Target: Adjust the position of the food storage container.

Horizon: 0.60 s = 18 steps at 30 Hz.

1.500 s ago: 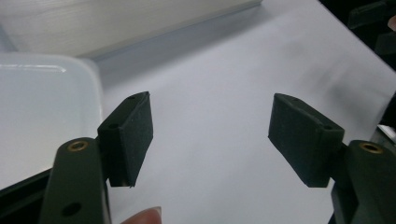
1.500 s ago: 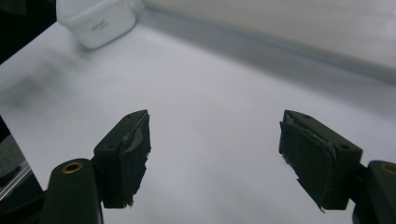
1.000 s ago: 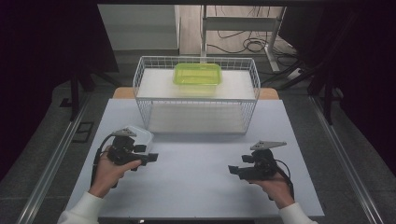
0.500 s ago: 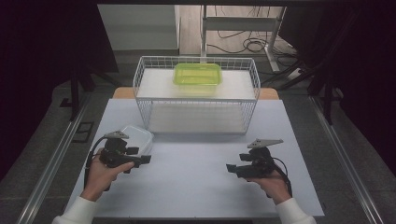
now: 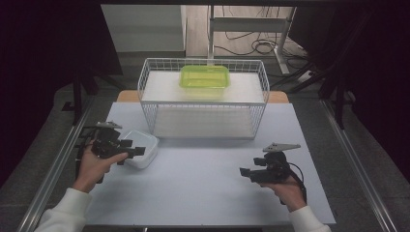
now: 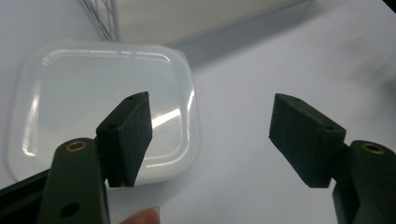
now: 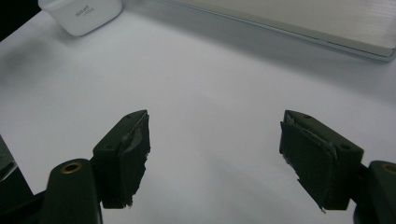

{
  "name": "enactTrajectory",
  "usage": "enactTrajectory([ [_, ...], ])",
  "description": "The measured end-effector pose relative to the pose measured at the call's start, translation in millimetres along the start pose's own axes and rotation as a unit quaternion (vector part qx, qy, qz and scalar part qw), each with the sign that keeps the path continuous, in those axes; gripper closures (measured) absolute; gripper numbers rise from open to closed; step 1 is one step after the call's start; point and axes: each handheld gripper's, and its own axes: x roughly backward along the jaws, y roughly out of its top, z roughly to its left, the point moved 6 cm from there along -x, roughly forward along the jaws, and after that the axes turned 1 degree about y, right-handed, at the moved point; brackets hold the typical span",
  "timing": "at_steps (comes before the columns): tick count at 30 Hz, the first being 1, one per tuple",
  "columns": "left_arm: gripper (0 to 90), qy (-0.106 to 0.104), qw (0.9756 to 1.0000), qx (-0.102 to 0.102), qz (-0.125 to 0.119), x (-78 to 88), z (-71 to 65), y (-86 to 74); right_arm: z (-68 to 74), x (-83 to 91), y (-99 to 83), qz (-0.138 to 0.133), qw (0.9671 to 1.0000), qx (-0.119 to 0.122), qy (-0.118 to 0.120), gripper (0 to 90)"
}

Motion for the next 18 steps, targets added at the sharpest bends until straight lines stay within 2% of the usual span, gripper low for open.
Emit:
enactTrajectory([
  [4,30.6,0.006,1.0000,0.002,0.002,3.3,10.5,6.9,-0.8,-0.2,0.1,0.000,1.0000,-0.001,0.000,24.4],
  [7,32.1,0.020,0.9997,0.010,0.008,5.5,28.3,14.0,-0.8,-2.6,-0.1,0.005,1.0000,0.002,0.001,24.4],
  [9,34.6,0.038,0.9991,0.004,0.020,3.9,38.6,16.0,-1.3,-4.3,-0.2,0.007,1.0000,0.005,-0.001,24.4],
  [13,41.8,0.043,0.9984,0.021,0.029,-2.5,57.3,20.2,-1.4,-4.9,-0.7,0.009,0.9999,0.009,-0.003,24.3],
  [14,44.3,0.043,0.9984,0.021,0.029,-2.5,57.3,20.2,-1.5,-4.2,-0.9,0.009,0.9999,0.008,-0.003,24.3],
  [15,47.2,0.043,0.9978,0.037,0.034,-7.5,67.7,20.9,-1.9,-3.6,-1.3,0.009,0.9999,0.009,-0.004,24.4],
  [18,55.1,0.057,0.9959,0.052,0.048,-14.6,84.3,19.4,-3.2,-2.3,-2.8,0.007,0.9999,0.006,-0.007,24.4],
])
